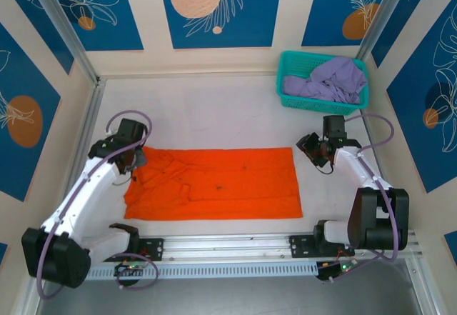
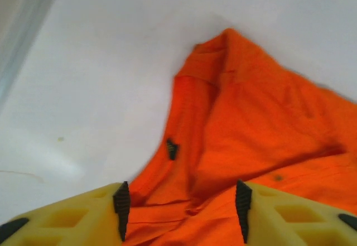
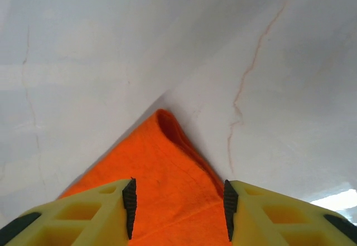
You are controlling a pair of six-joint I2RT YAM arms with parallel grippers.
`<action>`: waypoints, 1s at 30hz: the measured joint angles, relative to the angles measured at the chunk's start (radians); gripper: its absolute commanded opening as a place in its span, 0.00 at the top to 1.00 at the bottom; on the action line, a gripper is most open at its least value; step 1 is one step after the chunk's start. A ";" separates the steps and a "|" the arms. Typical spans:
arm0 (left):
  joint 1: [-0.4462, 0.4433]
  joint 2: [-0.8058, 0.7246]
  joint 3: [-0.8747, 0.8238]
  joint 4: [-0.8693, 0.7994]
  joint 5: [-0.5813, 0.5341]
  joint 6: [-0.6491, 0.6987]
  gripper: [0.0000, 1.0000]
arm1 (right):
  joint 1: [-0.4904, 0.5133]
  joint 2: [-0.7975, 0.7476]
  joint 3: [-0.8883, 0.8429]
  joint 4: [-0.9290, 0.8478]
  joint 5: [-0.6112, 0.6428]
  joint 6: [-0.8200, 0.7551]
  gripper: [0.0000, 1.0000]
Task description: Fold and stack the t-shirts
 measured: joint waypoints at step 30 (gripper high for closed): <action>0.239 0.810 0.365 0.081 0.093 0.157 0.73 | 0.163 0.548 0.354 -0.089 -0.090 0.094 0.76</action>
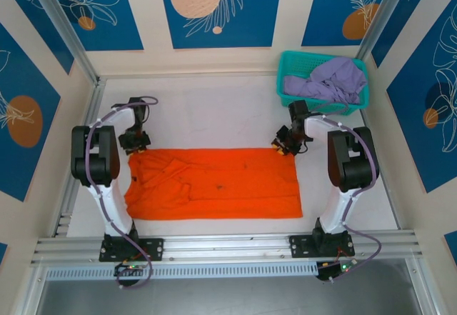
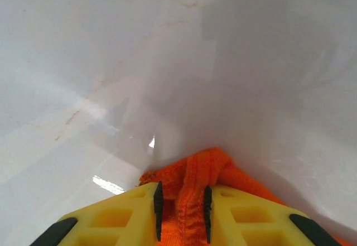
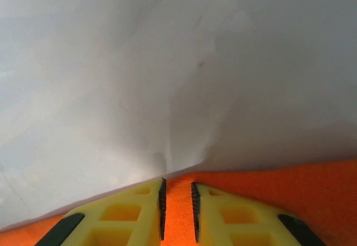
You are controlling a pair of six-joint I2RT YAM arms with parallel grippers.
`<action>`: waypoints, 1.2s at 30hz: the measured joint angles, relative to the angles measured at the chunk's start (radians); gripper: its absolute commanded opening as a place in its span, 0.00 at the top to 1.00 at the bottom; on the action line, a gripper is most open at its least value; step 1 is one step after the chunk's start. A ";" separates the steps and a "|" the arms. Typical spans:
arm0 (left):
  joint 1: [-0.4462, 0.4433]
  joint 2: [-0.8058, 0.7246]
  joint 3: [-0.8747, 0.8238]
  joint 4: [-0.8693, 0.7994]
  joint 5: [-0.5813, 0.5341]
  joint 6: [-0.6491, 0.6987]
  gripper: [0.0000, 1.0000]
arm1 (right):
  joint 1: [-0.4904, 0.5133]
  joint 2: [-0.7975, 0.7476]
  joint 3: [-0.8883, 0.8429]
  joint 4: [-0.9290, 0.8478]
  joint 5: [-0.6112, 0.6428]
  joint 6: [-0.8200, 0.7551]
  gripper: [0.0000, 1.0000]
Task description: Fold and stack the t-shirts
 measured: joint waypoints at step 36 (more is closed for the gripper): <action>-0.018 -0.132 -0.032 -0.064 0.371 -0.105 0.70 | 0.664 0.515 0.849 0.054 -0.213 -0.256 0.61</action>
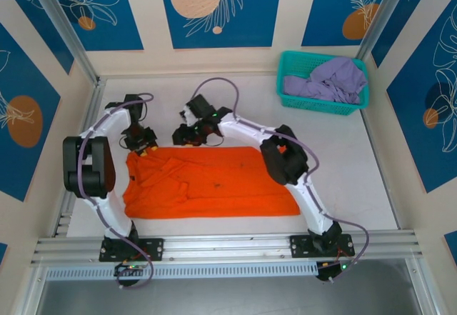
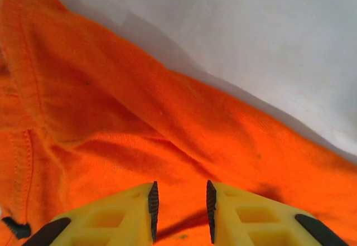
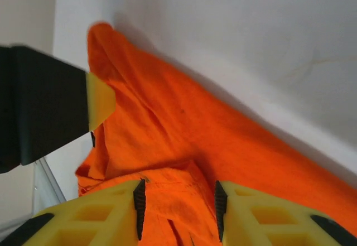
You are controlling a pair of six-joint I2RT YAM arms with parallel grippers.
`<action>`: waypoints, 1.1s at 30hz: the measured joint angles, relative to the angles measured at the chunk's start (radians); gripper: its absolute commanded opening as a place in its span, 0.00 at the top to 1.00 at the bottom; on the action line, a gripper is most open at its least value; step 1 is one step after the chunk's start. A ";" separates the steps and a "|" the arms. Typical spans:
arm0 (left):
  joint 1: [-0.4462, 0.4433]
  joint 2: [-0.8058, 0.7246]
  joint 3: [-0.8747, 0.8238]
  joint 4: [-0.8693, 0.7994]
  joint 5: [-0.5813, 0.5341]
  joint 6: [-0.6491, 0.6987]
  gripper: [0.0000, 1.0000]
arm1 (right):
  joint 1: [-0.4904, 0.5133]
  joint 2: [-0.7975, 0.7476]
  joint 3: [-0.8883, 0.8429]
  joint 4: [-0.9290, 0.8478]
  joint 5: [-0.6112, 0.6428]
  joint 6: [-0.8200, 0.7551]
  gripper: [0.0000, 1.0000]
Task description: Fold and stack the t-shirts
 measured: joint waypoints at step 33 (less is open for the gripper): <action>0.001 0.085 -0.019 0.019 -0.016 -0.007 0.67 | 0.058 0.193 0.251 -0.201 -0.021 -0.061 0.67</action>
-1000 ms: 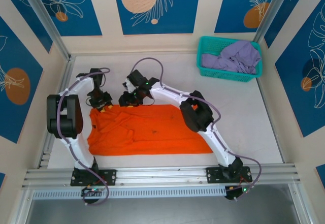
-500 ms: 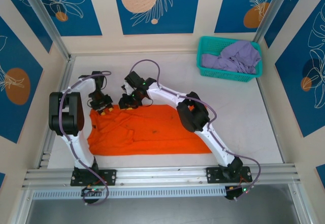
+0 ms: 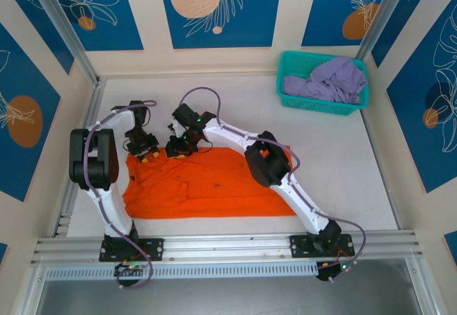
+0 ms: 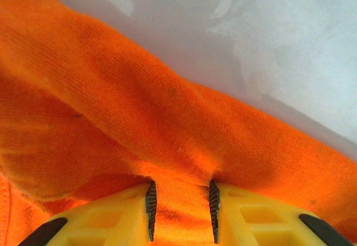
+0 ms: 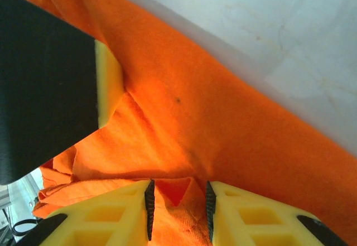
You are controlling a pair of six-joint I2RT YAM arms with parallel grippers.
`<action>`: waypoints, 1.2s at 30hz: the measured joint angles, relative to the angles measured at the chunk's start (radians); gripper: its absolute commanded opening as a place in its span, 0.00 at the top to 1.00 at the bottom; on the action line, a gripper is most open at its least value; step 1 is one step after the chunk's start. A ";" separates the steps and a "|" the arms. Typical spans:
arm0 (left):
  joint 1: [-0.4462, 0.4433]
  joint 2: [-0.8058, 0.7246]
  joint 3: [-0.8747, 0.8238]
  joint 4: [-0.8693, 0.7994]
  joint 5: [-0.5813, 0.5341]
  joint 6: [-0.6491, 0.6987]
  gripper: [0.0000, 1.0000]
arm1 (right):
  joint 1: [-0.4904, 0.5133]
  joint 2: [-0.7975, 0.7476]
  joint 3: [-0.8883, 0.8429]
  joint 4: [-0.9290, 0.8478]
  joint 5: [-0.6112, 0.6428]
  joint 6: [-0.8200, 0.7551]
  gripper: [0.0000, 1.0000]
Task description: Fold and stack the t-shirts
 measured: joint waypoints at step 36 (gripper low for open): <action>0.000 0.001 0.000 0.000 -0.015 0.000 0.67 | 0.012 -0.059 -0.077 -0.002 -0.030 -0.038 1.00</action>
